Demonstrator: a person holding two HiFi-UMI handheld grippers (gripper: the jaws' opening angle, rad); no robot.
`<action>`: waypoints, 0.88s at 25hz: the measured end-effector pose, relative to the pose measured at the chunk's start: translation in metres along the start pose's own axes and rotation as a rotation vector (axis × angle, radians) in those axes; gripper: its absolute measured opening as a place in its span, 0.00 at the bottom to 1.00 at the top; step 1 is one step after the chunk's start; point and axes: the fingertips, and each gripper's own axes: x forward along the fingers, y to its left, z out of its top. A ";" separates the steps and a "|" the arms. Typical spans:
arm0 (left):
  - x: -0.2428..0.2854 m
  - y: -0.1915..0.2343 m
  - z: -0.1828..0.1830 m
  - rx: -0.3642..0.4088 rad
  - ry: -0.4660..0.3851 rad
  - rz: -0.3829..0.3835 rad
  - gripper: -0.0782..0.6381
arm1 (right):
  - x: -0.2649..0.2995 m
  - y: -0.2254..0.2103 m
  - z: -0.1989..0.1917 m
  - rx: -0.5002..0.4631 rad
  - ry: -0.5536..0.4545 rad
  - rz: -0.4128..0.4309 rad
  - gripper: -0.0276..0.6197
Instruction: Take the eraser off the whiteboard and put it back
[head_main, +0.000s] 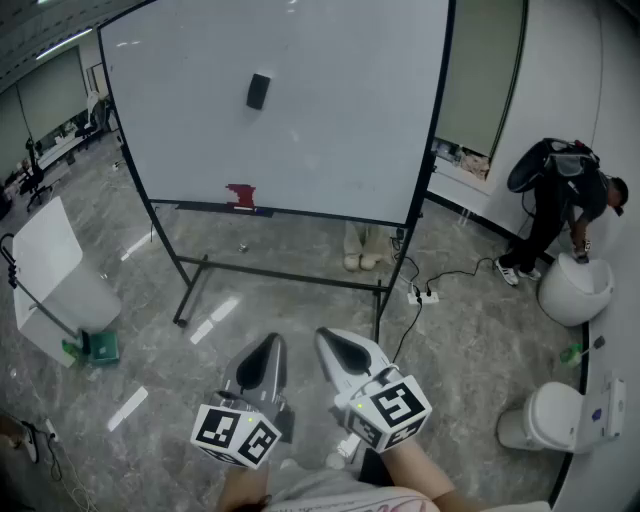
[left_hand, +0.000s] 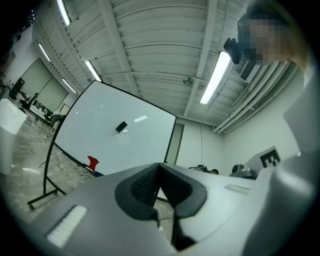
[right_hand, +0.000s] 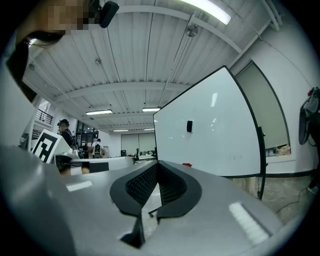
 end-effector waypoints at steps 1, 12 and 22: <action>0.000 -0.001 0.000 0.001 -0.001 -0.003 0.11 | -0.001 0.001 0.001 0.003 0.000 0.002 0.04; 0.000 -0.008 0.003 0.009 -0.009 -0.002 0.11 | -0.007 0.003 0.000 -0.022 -0.025 0.014 0.04; 0.005 -0.015 -0.007 -0.006 -0.026 0.040 0.11 | -0.020 -0.007 0.000 -0.093 -0.051 0.054 0.05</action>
